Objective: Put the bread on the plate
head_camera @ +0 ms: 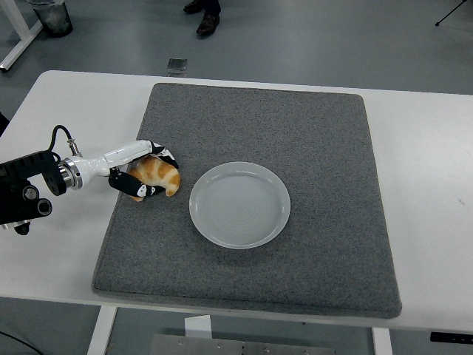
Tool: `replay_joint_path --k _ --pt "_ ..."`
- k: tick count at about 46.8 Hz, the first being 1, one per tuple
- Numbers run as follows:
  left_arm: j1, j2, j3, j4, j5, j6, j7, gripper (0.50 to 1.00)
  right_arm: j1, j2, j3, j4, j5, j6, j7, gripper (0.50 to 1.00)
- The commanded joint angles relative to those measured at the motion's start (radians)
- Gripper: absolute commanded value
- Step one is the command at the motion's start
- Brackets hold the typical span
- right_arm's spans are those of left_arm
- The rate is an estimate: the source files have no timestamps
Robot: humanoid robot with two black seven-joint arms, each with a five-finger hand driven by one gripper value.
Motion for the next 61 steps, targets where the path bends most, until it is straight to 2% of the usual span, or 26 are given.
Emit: replay_joint_path --k 1,9,43,54,61 --pt "0.0 0.005 -0.044 0.007 -0.002 0.001 0.0 0.5 0.0 0.0 0.0 0.0 0.0 0.0 0.0 0.952" --pt "-0.006 0.006 -0.089 0.042 -0.004 0.001 0.0 0.5 0.0 0.0 0.0 0.0 0.0 0.0 0.0 0.952" --pt "-0.001 0.02 -0.097 0.06 -0.011 0.0 -0.001 0.5 0.0 0.0 0.0 0.0 0.0 0.0 0.0 0.952" --pt "-0.019 0.063 -0.17 0.177 -0.012 -0.017 -0.001 0.5 0.0 0.0 0.0 -0.002 0.0 0.0 0.0 0.952" --pt "-0.105 0.064 -0.175 0.224 -0.01 -0.038 -0.001 0.5 0.002 0.0 0.0 -0.002 0.0 0.0 0.0 0.952"
